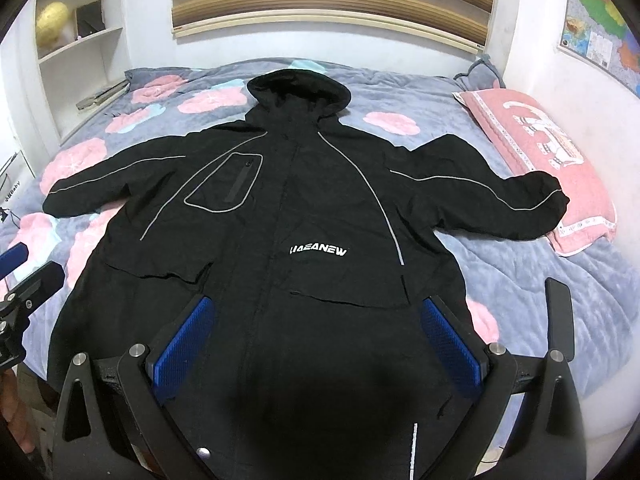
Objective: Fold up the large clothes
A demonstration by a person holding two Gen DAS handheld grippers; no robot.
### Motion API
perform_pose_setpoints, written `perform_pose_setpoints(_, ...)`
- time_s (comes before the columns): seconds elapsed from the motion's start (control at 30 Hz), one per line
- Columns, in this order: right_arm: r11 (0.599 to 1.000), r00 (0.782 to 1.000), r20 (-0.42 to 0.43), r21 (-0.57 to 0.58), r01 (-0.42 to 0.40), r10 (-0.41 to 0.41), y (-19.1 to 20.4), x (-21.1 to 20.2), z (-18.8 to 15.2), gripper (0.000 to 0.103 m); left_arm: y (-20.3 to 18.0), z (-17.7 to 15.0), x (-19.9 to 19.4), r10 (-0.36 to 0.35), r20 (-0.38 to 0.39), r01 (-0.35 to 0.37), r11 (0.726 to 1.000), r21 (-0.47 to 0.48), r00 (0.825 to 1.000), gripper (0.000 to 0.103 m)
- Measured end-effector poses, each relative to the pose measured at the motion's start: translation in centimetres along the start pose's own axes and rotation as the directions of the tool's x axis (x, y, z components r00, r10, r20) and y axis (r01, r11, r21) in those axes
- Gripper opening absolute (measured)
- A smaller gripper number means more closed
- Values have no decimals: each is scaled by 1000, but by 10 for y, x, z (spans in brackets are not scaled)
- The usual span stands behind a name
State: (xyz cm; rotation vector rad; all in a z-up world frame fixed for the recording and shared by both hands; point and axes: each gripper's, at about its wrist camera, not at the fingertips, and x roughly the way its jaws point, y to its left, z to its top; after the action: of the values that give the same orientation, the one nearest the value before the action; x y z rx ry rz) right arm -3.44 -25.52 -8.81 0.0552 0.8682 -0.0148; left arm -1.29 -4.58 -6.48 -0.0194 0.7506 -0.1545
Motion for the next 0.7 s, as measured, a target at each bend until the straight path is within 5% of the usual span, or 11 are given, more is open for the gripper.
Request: perform_pose_setpoints(0.7, 1000, 1000, 17, -21, 11, -10, 6, -5, 1, 103, 4, -1, 4, -19, -9, 18, 1000, -23, 1000, 98)
